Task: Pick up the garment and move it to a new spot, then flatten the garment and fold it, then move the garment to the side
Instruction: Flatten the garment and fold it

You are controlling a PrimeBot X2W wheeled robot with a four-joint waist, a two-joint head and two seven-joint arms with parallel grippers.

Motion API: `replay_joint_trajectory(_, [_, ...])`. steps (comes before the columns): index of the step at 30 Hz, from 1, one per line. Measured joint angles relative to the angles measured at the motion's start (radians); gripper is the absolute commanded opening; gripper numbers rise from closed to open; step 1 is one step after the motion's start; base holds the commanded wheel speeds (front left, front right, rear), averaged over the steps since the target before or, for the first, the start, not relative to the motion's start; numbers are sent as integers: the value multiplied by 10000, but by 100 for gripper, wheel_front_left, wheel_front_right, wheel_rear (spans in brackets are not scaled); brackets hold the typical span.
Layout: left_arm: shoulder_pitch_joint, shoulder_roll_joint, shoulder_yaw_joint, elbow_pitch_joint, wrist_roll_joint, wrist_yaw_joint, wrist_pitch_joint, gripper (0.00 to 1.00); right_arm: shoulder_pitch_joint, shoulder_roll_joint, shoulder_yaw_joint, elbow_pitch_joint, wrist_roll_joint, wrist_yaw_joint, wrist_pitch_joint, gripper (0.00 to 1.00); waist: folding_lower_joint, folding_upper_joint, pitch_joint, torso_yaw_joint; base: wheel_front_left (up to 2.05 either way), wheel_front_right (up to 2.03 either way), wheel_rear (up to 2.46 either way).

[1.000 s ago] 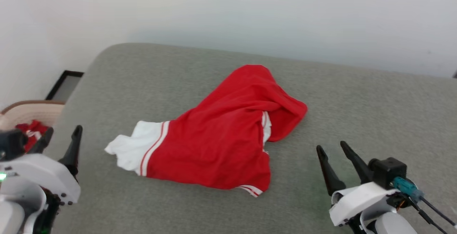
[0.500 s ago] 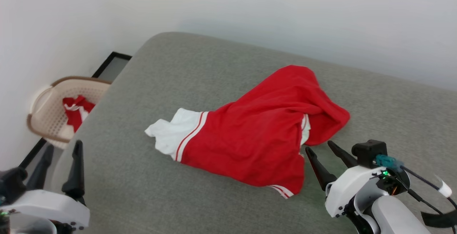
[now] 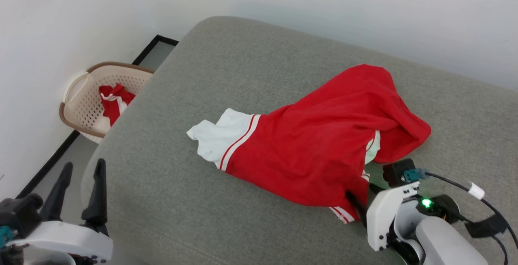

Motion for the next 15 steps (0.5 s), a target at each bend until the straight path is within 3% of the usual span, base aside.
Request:
replay_joint_trajectory(1, [0,-29,44,-21,59,-38,-23,100,-90,17,42,46,-63,0,19,0,0,0,24,14,0,0,0])
replay_joint_trajectory(9, [257,-418,514,81,247,-318,-130,100,-464,-12,221,274,-267,0,115,0,0,0,26,-143,0,0,0])
replay_joint_trajectory(15, [535,-560,901,107,520,-385,-146,100,-661,-385,205,105,-232,0,384,0,0,0,-147,-325,0,0,0])
